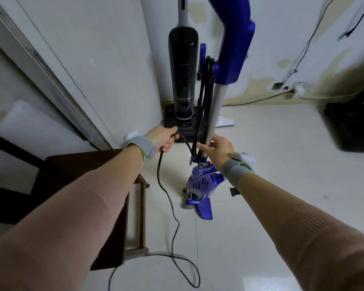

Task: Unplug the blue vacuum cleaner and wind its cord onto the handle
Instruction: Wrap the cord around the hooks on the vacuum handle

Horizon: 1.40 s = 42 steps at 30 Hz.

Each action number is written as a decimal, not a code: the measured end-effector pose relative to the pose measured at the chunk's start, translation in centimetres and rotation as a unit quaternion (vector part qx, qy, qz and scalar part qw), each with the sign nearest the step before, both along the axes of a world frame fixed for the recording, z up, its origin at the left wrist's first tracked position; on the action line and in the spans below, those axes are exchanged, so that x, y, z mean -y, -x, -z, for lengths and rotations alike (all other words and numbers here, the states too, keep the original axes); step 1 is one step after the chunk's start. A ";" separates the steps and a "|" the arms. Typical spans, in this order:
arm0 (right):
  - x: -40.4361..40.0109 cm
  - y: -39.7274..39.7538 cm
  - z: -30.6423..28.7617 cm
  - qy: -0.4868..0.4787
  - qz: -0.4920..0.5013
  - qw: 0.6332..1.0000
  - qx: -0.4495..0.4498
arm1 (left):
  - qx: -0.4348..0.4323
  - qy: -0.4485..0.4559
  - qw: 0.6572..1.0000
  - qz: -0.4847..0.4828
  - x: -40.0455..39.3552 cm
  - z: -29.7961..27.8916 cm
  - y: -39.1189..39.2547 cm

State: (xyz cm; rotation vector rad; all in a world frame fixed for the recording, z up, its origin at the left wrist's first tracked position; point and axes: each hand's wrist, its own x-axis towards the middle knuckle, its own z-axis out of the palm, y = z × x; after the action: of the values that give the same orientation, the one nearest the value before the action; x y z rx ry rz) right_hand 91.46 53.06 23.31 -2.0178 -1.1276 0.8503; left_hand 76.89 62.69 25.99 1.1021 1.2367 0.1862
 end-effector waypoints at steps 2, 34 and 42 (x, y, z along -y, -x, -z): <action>0.1 0.2 -2.2 0.047 -0.003 0.999 -0.005 | 0.003 -0.017 1.000 0.001 -0.3 -3.7 0.6; 1.2 0.1 -22.3 -0.116 0.018 0.992 0.037 | 0.021 -0.197 0.980 -0.033 5.7 -23.5 -2.6; 1.2 -0.1 -21.9 -0.129 -0.003 0.991 0.047 | 0.020 -0.317 0.948 -0.022 6.0 -22.0 -2.2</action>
State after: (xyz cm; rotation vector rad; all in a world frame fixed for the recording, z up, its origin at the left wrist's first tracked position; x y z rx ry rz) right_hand 91.58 51.84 45.26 -1.8558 -1.2293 0.5836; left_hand 79.10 56.66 48.01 1.6110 1.1943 0.6719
